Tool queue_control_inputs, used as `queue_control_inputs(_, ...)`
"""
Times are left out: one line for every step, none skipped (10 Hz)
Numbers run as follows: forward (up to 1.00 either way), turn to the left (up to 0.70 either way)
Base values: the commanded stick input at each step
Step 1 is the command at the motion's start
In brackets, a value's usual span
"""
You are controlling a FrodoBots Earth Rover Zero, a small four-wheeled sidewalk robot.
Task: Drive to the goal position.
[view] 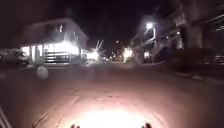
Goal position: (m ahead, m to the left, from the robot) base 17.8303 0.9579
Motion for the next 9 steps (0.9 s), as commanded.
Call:
queue_control_inputs(0.70, 0.00)
queue_control_inputs(0.70, 0.00)
queue_control_inputs(0.70, 0.00)
queue_control_inputs(0.70, 0.00)
queue_control_inputs(0.70, 0.00)
queue_control_inputs(0.70, 0.00)
queue_control_inputs(0.70, 0.00)
queue_control_inputs(0.70, 0.00)
queue_control_inputs(0.70, 0.00)
